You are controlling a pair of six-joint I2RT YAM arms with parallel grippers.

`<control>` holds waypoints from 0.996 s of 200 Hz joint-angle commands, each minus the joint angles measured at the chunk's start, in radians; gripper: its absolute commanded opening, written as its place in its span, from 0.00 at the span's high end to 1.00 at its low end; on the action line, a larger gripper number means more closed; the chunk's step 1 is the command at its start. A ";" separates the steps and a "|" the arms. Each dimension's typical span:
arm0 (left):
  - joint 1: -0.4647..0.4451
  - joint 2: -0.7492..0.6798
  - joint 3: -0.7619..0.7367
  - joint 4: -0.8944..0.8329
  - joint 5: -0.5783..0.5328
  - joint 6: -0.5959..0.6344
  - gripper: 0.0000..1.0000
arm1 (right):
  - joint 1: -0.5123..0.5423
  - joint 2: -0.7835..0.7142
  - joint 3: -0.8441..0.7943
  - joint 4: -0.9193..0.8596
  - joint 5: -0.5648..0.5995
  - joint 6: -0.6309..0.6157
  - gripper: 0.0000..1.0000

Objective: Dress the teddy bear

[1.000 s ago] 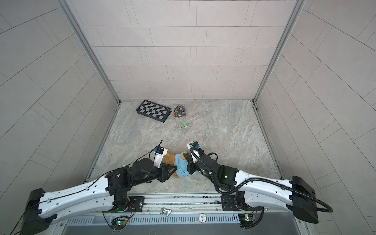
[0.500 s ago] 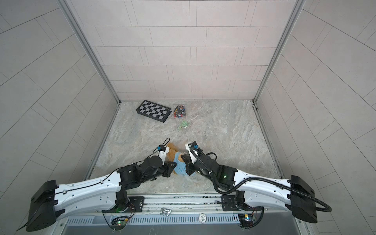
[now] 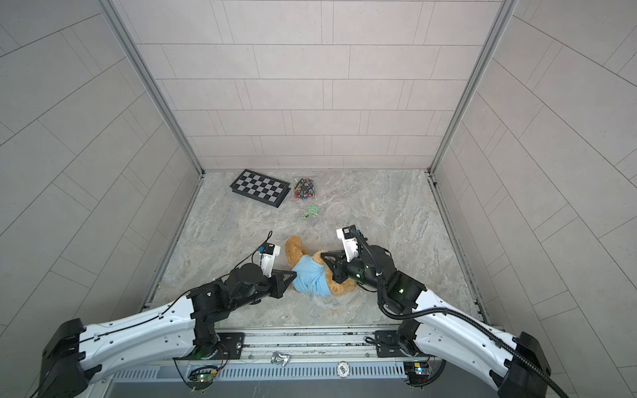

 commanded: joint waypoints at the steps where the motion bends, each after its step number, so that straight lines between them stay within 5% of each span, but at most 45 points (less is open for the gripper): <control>1: 0.009 -0.024 -0.033 -0.191 0.019 0.052 1.00 | -0.036 -0.006 -0.003 0.050 0.021 0.047 1.00; 41: 0.001 -0.006 0.001 -0.163 0.064 0.070 1.00 | -0.027 0.129 -0.011 0.188 -0.064 0.032 0.99; 77: 0.002 0.003 0.007 -0.066 0.086 0.021 1.00 | -0.007 0.109 -0.023 0.246 -0.148 -0.027 0.78; 133: 0.094 -0.026 0.005 -0.087 0.161 -0.002 1.00 | 0.000 -0.201 0.059 -0.324 -0.090 -0.288 0.32; 175: 0.143 0.011 0.038 -0.114 0.197 0.030 1.00 | 0.054 -0.237 0.048 -0.508 0.038 -0.306 0.25; 199: 0.179 0.057 0.057 -0.089 0.234 0.044 1.00 | 0.087 -0.167 0.028 -0.465 0.054 -0.311 0.23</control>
